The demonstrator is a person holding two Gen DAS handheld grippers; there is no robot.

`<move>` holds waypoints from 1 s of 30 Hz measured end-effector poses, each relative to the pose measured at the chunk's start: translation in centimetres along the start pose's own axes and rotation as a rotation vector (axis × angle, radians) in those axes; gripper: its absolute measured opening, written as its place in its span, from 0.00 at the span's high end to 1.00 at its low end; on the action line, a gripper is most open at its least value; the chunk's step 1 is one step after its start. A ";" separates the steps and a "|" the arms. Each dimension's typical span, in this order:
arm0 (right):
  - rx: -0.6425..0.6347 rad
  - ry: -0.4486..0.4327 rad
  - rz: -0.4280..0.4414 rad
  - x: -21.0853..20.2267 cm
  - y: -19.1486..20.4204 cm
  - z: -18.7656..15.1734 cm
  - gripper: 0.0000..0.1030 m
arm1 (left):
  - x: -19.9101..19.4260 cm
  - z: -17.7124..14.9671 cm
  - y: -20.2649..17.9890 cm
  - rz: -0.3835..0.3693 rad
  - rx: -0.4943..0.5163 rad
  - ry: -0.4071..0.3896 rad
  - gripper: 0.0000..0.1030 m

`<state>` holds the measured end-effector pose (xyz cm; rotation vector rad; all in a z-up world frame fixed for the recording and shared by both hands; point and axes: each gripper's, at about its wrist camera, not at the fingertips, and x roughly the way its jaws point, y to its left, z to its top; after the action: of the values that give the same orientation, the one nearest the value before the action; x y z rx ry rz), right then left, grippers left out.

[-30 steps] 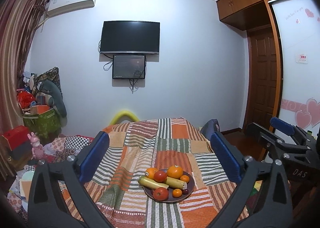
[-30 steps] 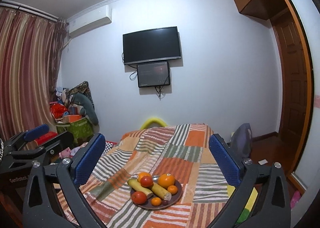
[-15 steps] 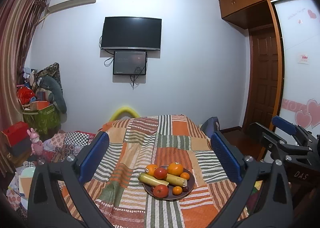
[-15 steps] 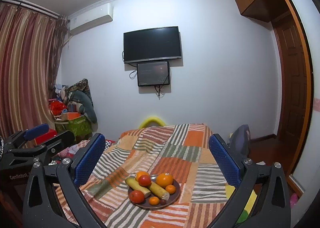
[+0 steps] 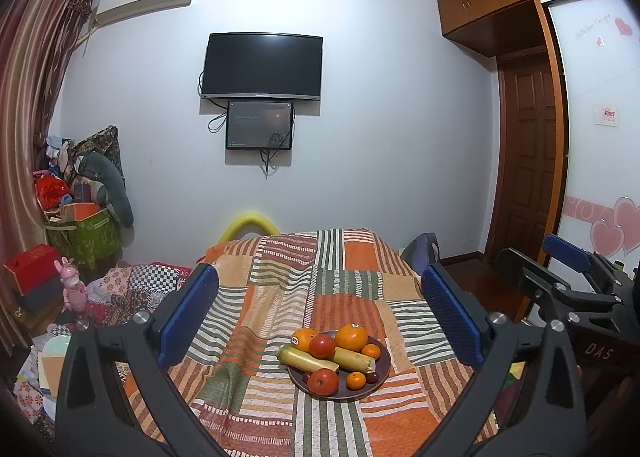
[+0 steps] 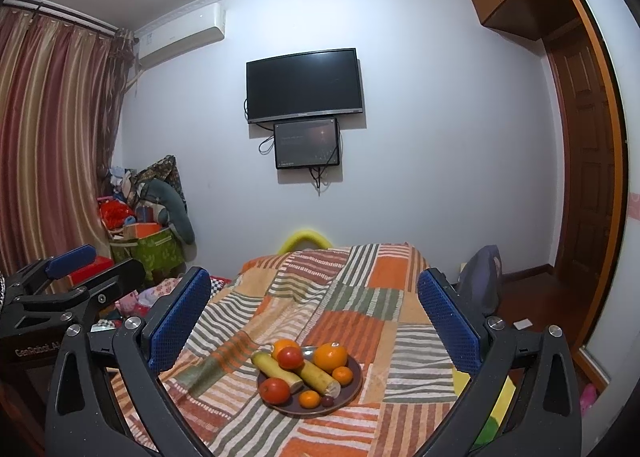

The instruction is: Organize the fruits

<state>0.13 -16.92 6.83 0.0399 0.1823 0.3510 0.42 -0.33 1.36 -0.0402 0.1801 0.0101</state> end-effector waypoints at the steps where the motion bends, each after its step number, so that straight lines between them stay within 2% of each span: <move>1: -0.001 0.000 0.000 0.1 0.0 0.0 0.00 | 0.0 0.0 0.0 -0.001 0.000 0.000 0.00; 30: 0.000 -0.004 -0.001 -0.1 -0.2 0.2 0.00 | 0.3 -0.1 -0.4 -0.030 0.001 0.017 0.00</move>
<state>0.15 -17.14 6.99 0.0405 0.1788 0.3495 0.70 -0.76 1.20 -0.0415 0.1960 -0.0205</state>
